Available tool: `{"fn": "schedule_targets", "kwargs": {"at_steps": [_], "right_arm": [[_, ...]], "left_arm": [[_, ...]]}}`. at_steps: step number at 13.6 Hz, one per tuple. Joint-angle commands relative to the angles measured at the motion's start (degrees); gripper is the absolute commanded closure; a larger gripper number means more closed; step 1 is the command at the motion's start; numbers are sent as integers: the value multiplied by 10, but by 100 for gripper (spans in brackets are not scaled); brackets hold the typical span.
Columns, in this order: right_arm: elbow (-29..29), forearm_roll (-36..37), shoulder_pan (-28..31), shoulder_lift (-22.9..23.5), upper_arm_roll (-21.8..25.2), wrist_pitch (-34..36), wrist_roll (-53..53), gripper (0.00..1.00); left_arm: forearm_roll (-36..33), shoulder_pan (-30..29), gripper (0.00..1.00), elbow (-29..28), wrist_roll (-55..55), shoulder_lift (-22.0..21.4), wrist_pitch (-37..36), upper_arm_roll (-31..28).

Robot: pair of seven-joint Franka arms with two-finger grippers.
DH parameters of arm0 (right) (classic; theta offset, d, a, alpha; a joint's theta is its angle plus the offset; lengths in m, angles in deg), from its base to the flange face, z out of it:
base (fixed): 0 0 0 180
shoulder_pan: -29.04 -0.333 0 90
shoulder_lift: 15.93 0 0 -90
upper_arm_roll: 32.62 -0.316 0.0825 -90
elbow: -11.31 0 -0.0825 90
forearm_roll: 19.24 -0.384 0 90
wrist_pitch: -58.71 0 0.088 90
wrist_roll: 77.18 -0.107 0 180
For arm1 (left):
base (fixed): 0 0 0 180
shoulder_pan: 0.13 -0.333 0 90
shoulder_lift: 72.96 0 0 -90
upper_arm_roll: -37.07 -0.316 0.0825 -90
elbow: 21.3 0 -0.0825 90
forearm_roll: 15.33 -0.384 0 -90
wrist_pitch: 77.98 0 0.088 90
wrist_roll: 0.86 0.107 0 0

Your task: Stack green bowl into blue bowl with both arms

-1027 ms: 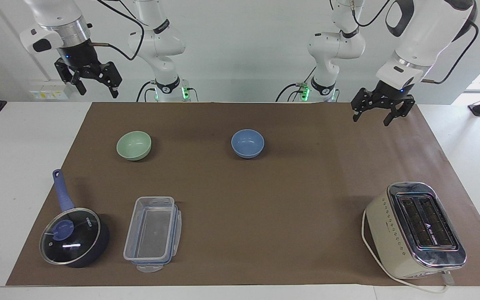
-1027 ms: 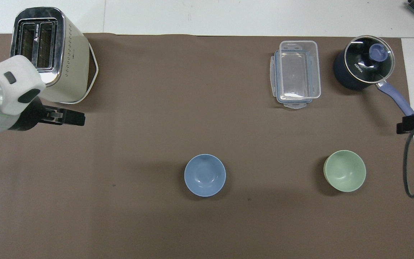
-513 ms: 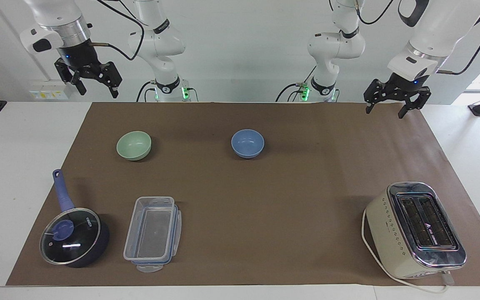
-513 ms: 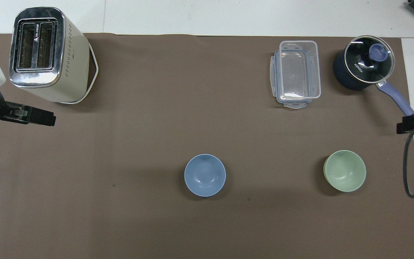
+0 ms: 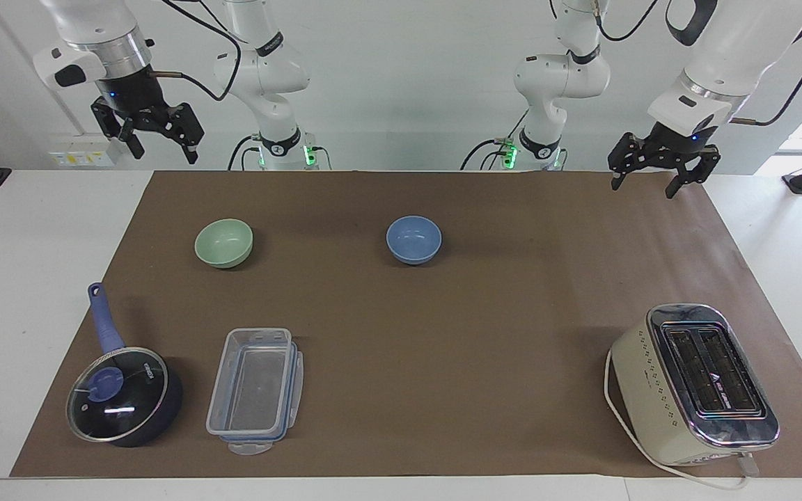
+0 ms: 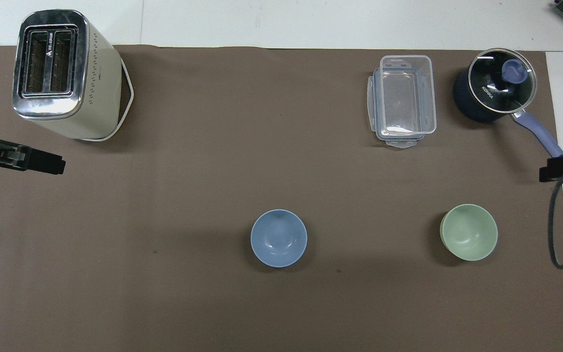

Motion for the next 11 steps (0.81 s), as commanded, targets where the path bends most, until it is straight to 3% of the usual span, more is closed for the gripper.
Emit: {"fn": "schedule_targets", "kwargs": {"at_steps": [1, 11], "right_arm": [[-1, 3, 4, -7, -4, 9, 12, 0], [-1, 3, 4, -7, -4, 9, 12, 0]], "left_arm": [[-5, -7, 0, 15, 3, 7, -10, 7], [-3, -12, 0, 14, 6, 6, -9, 6]]}}
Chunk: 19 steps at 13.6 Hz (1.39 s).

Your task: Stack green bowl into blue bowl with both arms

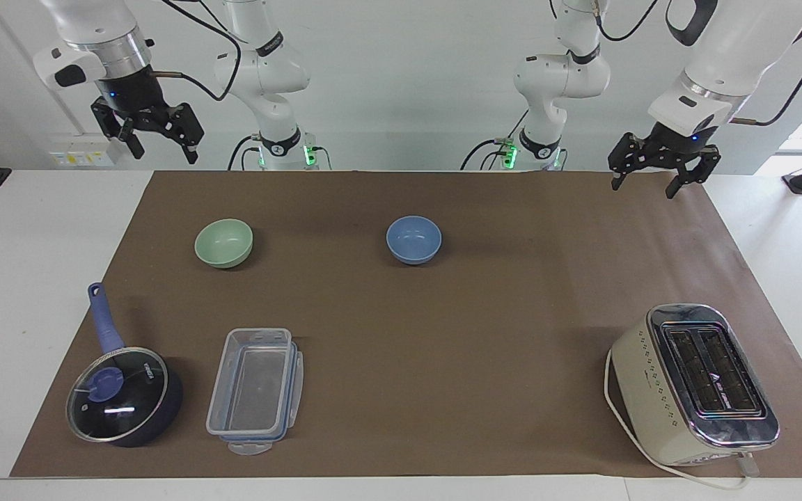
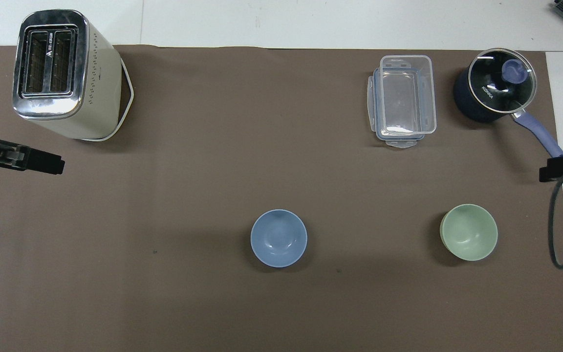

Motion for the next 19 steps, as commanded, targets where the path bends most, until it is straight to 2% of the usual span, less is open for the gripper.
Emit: {"fn": "schedule_targets", "kwargs": {"at_steps": [1, 8, 10, 12, 19], "right_arm": [[-1, 3, 4, -7, -4, 9, 12, 0], [-1, 2, 4, -7, -5, 5, 17, 0], [-19, 2, 4, -8, -5, -5, 47, 0], [-65, 2, 11, -10, -3, -15, 60, 0], [-279, 3, 38, -12, 1, -208, 113, 0]], "left_arm": [[-4, -9, 0, 14, 7, 6, -8, 5], [-4, -9, 0, 14, 5, 6, -10, 5], [-4, -8, 0, 13, 3, 6, -15, 5], [-4, -9, 0, 14, 4, 6, -14, 5], [-4, -6, 0, 14, 3, 6, -9, 5]]}}
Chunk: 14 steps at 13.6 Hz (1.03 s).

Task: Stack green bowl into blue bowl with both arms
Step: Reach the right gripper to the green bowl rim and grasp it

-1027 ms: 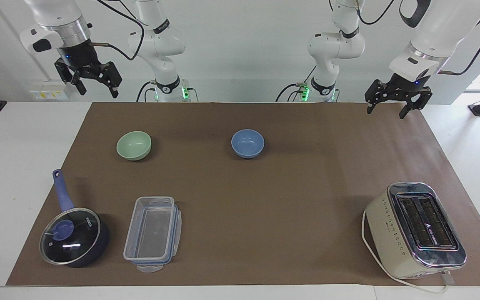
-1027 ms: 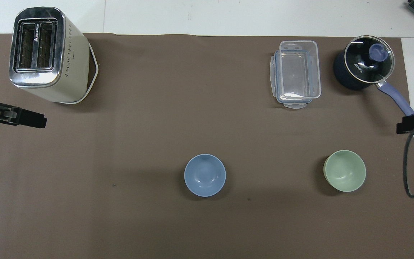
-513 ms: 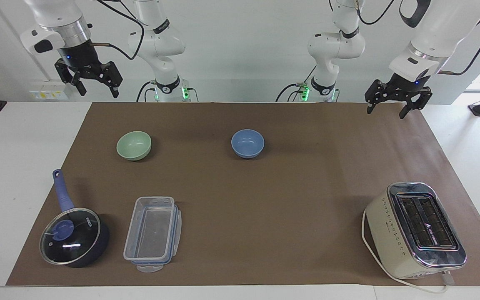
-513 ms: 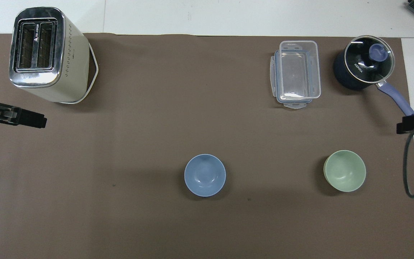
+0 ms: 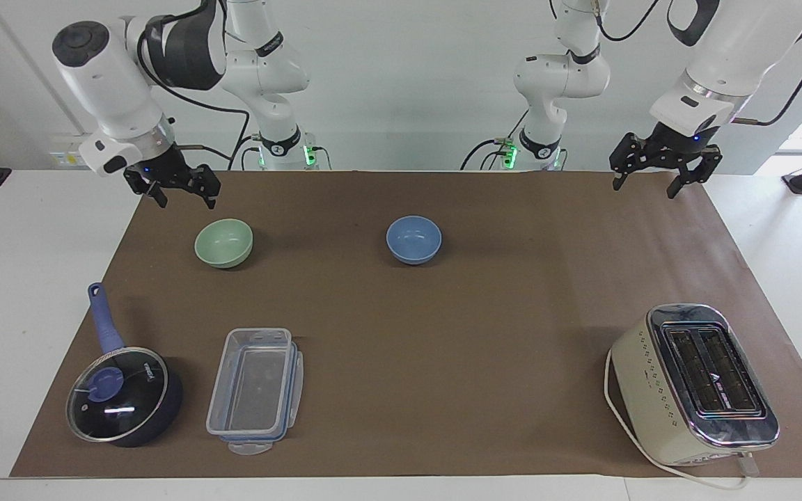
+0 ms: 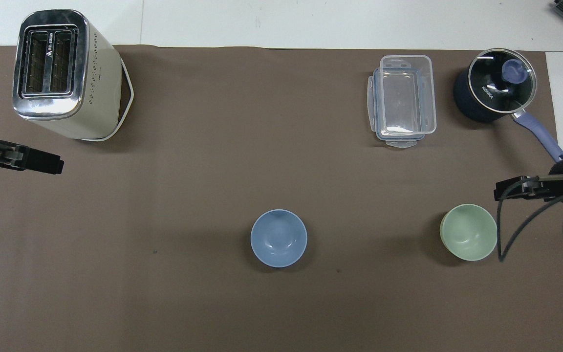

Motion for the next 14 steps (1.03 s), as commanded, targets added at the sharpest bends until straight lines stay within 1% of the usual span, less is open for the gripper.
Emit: {"fn": "schedule_targets", "kwargs": {"at_steps": [1, 2, 3, 5, 7, 10, 12, 13, 14], "right_arm": [[-100, 3, 16, -9, -2, -99, 41, 0], [-143, 3, 24, -9, -2, -158, 48, 0], [-174, 3, 32, -9, -2, -198, 59, 0], [-197, 3, 45, 0, -2, -222, 83, 0], [-209, 3, 69, 29, -3, -259, 112, 0], [-257, 3, 80, 33, -3, -306, 120, 0], [-267, 3, 80, 33, -3, -305, 136, 0], [-265, 3, 87, 35, -3, -305, 173, 39], [-264, 3, 95, 35, -3, -304, 181, 75]], "left_arm": [[-4, -2, 0, 14, 2, 6, -9, 5], [-4, 0, 0, 14, 2, 6, -9, 7], [-4, 1, 0, 14, 3, 6, -9, 9], [-4, 1, 0, 14, 3, 6, -9, 9], [-4, -5, 0, 14, 5, 6, -9, 8], [-4, -7, 0, 14, 5, 6, -11, 6], [-4, -7, 0, 14, 5, 6, -13, 5], [-4, -7, 0, 14, 4, 6, -10, 5], [-4, -7, 0, 14, 4, 6, -13, 6]]}}
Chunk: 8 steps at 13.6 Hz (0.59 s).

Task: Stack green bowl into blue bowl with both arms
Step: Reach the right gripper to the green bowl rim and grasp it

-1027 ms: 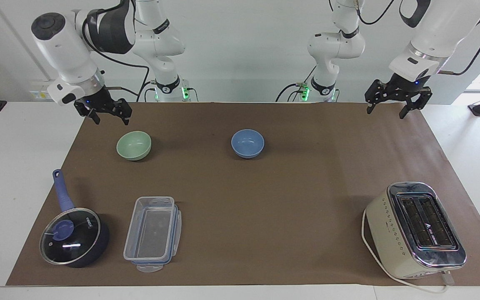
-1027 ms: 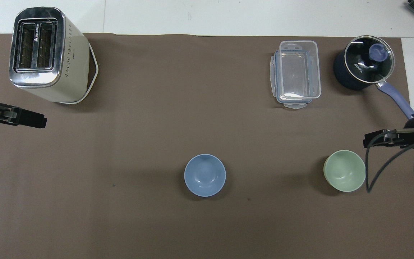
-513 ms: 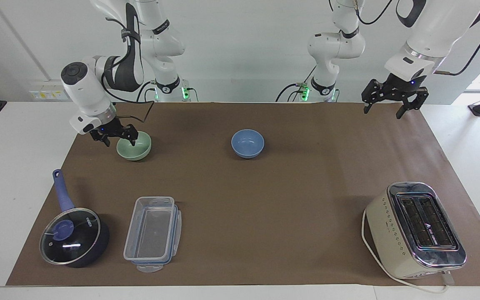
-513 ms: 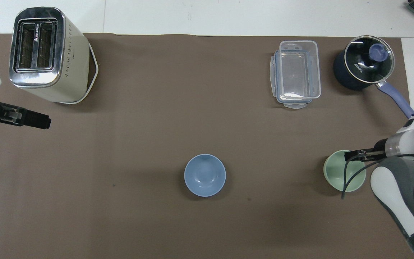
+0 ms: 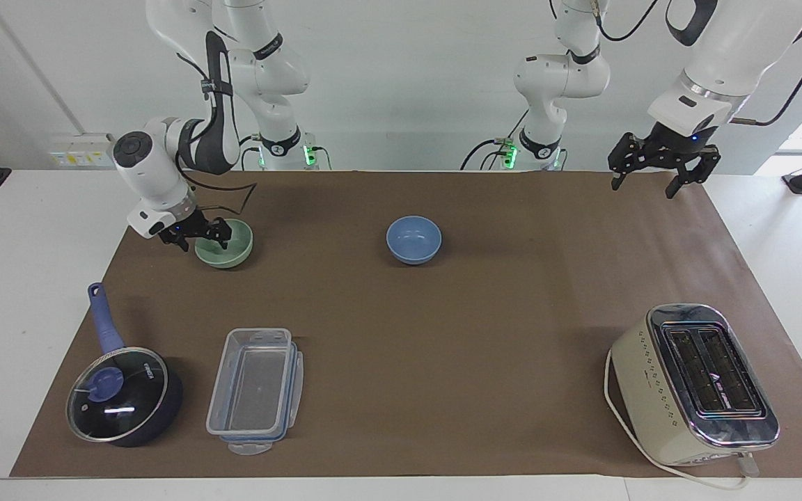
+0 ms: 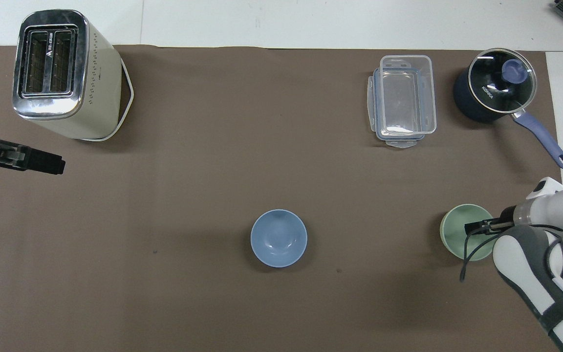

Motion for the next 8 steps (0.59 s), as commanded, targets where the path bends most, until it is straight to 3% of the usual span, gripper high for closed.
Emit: {"fn": "schedule_targets", "kwargs": {"at_steps": [1, 6, 8], "right_arm": [[-9, 3, 19, -7, -3, -11, 36, 100], [38, 2, 17, 4, -4, 12, 35, 100], [103, 2, 11, 1, -8, 101, 33, 100]], "left_arm": [[-4, -7, 0, 14, 5, 6, -13, 4], [-4, -7, 0, 14, 5, 6, -14, 3], [-4, -8, 0, 14, 5, 6, -13, 2]]}}
